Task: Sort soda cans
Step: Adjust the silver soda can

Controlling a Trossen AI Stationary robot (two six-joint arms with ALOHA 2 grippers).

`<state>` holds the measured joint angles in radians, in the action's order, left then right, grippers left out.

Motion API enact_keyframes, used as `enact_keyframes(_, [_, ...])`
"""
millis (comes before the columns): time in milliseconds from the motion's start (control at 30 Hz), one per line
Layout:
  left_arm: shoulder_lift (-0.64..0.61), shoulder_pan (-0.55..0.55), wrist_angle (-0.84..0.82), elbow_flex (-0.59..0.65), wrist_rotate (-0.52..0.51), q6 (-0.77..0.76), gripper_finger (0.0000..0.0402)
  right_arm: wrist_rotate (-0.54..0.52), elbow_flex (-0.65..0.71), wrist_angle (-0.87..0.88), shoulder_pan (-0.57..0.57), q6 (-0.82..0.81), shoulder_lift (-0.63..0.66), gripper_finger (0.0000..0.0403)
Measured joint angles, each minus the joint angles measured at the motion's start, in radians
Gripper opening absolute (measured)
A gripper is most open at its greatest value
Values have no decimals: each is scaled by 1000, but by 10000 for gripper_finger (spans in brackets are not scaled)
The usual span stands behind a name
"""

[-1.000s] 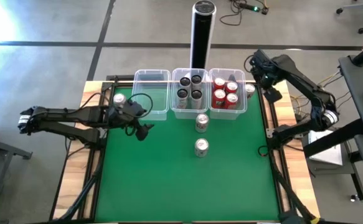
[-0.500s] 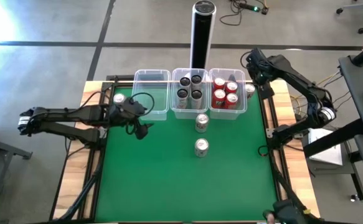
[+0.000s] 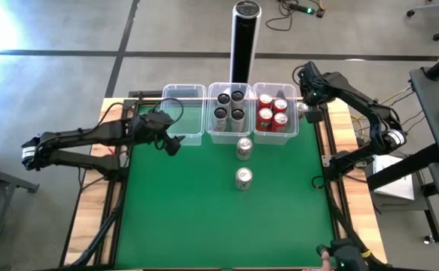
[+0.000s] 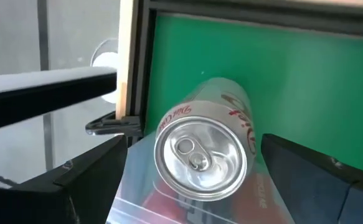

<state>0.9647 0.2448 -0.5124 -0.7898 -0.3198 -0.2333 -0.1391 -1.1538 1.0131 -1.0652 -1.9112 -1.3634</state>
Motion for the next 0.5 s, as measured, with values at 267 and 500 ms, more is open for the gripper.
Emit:
enact_keyframes(267, [29, 36, 24, 0, 50, 10, 367, 78, 63, -74, -44, 18, 0, 364])
enact_keyframes(500, [63, 41, 62, 0, 70, 17, 367, 122, 112, -138, -59, 21, 0, 364])
